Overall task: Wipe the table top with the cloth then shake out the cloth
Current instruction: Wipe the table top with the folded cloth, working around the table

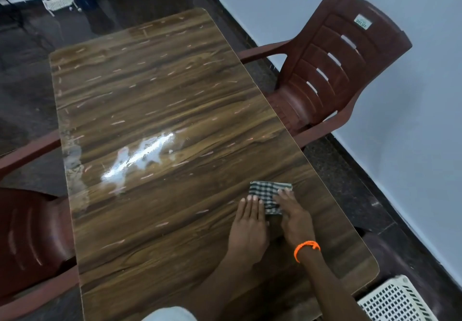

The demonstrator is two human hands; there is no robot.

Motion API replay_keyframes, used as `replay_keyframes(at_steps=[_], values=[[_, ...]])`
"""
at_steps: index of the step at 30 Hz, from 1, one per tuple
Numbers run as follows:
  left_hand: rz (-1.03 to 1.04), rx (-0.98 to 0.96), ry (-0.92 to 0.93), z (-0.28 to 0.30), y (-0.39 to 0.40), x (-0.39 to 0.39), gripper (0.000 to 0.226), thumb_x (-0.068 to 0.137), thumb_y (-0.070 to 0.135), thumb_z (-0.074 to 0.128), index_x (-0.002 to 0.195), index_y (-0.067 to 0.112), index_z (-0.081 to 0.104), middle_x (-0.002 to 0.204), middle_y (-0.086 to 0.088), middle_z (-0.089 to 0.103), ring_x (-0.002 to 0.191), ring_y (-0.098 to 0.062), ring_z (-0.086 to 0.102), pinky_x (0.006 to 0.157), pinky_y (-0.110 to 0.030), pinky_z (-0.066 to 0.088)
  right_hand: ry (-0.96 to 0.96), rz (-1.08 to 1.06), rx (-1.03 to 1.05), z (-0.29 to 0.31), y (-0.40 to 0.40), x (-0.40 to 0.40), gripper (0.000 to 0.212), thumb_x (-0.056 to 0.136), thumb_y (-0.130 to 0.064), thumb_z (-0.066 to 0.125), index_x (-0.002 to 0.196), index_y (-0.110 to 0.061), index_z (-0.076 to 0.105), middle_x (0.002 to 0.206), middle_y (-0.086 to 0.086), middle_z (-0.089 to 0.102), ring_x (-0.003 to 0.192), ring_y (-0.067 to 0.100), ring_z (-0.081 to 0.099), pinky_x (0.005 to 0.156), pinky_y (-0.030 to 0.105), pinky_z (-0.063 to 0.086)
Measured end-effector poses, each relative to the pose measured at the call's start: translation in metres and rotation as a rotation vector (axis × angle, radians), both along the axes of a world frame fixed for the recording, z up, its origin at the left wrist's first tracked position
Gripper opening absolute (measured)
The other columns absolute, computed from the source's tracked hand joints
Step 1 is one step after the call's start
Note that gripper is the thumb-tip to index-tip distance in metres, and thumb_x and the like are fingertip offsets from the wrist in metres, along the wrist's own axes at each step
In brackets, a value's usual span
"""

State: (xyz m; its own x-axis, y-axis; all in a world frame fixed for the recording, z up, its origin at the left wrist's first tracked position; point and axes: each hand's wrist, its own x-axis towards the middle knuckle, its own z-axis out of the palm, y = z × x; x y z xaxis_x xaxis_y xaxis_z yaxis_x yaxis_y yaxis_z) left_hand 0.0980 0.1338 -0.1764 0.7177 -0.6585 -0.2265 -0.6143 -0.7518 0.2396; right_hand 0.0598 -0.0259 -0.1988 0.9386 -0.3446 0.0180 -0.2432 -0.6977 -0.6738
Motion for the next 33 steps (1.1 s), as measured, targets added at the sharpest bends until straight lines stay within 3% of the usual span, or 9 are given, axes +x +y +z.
replay_keyframes(at_steps=[5, 9, 11, 14, 18, 22, 27, 33], values=[[0.018, 0.002, -0.061, -0.006, -0.002, 0.042, 0.065, 0.100, 0.033, 0.019, 0.152, -0.003, 0.035, 0.159, -0.021, 0.034, 0.151, -0.033, 0.026, 0.125, -0.046, 0.006, -0.021, -0.129, 0.056, -0.003, 0.011, 0.050, 0.045, 0.079, 0.017, 0.050, 0.114, -0.006, 0.067, 0.130, 0.013, 0.058, 0.131, 0.026, 0.044, 0.111, 0.018, 0.024], [0.054, 0.025, -0.072, -0.014, 0.035, 0.055, 0.065, 0.102, 0.035, 0.021, 0.155, -0.002, 0.030, 0.162, -0.020, 0.027, 0.153, -0.032, 0.021, 0.126, -0.046, 0.005, -0.016, 0.002, 0.038, -0.003, 0.046, 0.068, 0.039, 0.081, 0.008, 0.049, 0.115, -0.003, 0.065, 0.129, 0.020, 0.057, 0.130, 0.034, 0.044, 0.110, 0.043, 0.031], [0.059, 0.037, -0.040, -0.015, 0.059, 0.049, 0.066, 0.102, 0.037, 0.018, 0.157, -0.001, 0.025, 0.164, -0.020, 0.022, 0.154, -0.032, 0.016, 0.127, -0.046, 0.005, -0.022, 0.065, 0.043, -0.001, 0.066, 0.066, 0.041, 0.079, 0.007, 0.048, 0.116, -0.002, 0.064, 0.128, 0.020, 0.057, 0.131, 0.033, 0.042, 0.113, 0.039, 0.028], [0.078, 0.013, -0.051, -0.013, 0.088, 0.027, 0.064, 0.104, 0.036, 0.022, 0.153, -0.003, 0.034, 0.160, -0.022, 0.032, 0.152, -0.033, 0.023, 0.123, -0.047, 0.009, -0.043, 0.143, 0.041, 0.000, 0.089, 0.046, 0.044, 0.077, 0.010, 0.050, 0.117, -0.001, 0.064, 0.130, 0.016, 0.057, 0.131, 0.029, 0.041, 0.116, 0.025, 0.017], [0.040, -0.035, -0.050, -0.004, 0.094, -0.007, 0.062, 0.103, 0.037, 0.031, 0.146, -0.005, 0.045, 0.155, -0.023, 0.041, 0.149, -0.034, 0.030, 0.120, -0.048, 0.014, -0.025, 0.165, 0.023, -0.003, 0.092, 0.005, 0.054, 0.073, 0.015, 0.051, 0.121, -0.007, 0.063, 0.134, 0.006, 0.054, 0.135, 0.023, 0.038, 0.115, 0.026, 0.020], [-0.070, -0.067, 0.013, -0.007, 0.080, -0.006, 0.064, 0.105, 0.043, 0.032, 0.153, 0.002, 0.037, 0.161, -0.016, 0.033, 0.153, -0.026, 0.019, 0.121, -0.043, 0.009, -0.043, 0.066, 0.001, 0.002, 0.074, -0.013, 0.058, 0.071, 0.016, 0.045, 0.121, -0.007, 0.063, 0.136, 0.003, 0.051, 0.136, 0.018, 0.035, 0.114, 0.025, 0.023], [-0.111, -0.048, -0.017, -0.012, 0.076, 0.039, 0.064, 0.105, 0.044, 0.028, 0.151, 0.002, 0.041, 0.159, -0.015, 0.039, 0.151, -0.026, 0.027, 0.126, -0.044, 0.012, -0.028, 0.000, -0.015, 0.001, 0.075, 0.030, 0.049, 0.074, 0.009, 0.044, 0.115, -0.003, 0.066, 0.129, 0.015, 0.058, 0.130, 0.031, 0.044, 0.112, 0.019, 0.023], [0.028, -0.002, -0.033, -0.015, 0.131, 0.067, 0.070, 0.104, 0.046, 0.015, 0.155, 0.002, 0.034, 0.163, -0.016, 0.029, 0.154, -0.027, 0.018, 0.127, -0.045, 0.008, -0.031, 0.107, 0.049, -0.007, 0.134, 0.075, 0.045, 0.073, 0.003, 0.047, 0.114, 0.001, 0.066, 0.126, 0.018, 0.060, 0.129, 0.033, 0.043, 0.114, 0.019, 0.017]])
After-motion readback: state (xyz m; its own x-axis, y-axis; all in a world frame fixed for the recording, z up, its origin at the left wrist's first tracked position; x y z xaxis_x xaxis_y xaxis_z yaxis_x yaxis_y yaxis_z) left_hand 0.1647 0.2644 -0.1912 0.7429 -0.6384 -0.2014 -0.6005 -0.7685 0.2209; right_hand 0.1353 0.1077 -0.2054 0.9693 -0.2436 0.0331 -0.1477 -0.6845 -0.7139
